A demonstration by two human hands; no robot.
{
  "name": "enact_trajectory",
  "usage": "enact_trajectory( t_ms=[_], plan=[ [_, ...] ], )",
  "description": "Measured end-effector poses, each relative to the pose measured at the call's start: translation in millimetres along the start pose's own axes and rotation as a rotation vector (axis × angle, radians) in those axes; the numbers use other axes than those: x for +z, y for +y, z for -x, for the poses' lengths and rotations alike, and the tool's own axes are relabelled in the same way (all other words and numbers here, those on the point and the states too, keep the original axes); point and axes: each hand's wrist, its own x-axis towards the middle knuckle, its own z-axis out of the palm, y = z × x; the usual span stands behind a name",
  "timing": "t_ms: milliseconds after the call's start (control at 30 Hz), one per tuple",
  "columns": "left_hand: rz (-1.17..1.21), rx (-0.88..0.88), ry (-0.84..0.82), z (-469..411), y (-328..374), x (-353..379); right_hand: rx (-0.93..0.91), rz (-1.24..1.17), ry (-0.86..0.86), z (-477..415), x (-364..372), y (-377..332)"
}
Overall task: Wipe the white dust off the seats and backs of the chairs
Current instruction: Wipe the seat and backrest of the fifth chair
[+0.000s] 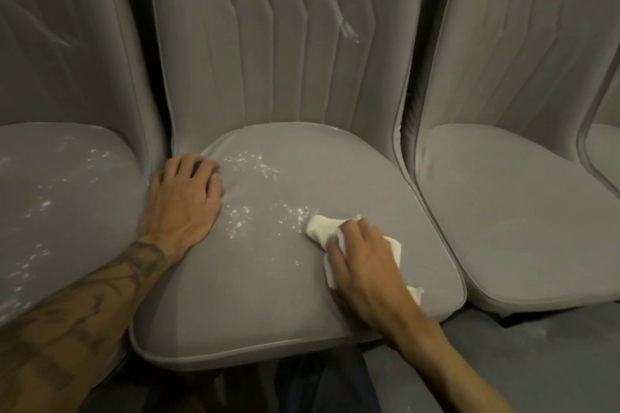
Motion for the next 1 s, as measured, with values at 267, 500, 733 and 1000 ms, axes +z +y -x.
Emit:
enact_trajectory(
  t_ms=[267,500,733,1000],
  plan=[
    [-0.014,0.009,0.014,-1,-2,4,0.101,0.208,0.08,19,-6,-13],
    [-0.015,0.014,0.018,0,-2,3,0.04,0.071,-0.026,5,-1,-3],
    [-0.001,-0.006,-0.024,0,-2,0,-0.039,0.076,0.069,20,14,-56],
    [0.017,0.0,-0.016,1,-3,2,0.156,0.114,0.068,20,-11,-9]
  ],
)
